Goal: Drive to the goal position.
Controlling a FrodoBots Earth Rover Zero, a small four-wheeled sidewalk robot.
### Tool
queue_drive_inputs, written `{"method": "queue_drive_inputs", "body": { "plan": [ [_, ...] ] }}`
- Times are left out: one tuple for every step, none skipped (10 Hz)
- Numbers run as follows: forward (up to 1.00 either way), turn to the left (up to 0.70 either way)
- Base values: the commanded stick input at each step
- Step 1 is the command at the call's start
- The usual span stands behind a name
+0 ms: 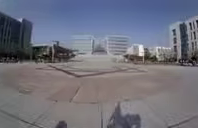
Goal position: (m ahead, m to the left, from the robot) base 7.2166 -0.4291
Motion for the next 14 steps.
{"method": "queue_drive_inputs", "body": {
  "plan": [
    [1.00,0.00],
    [1.00,-0.34],
    [1.00,-0.40],
    [1.00,-0.40],
    [1.00,-0.40],
    [1.00,-0.40],
    [1.00,-0.39],
    [1.00,-0.36],
    [1.00,-0.25],
    [1.00,-0.06],
    [1.00,-0.01],
    [1.00,0.00],
    [1.00,0.00],
    [1.00,0.00]
  ]
}}
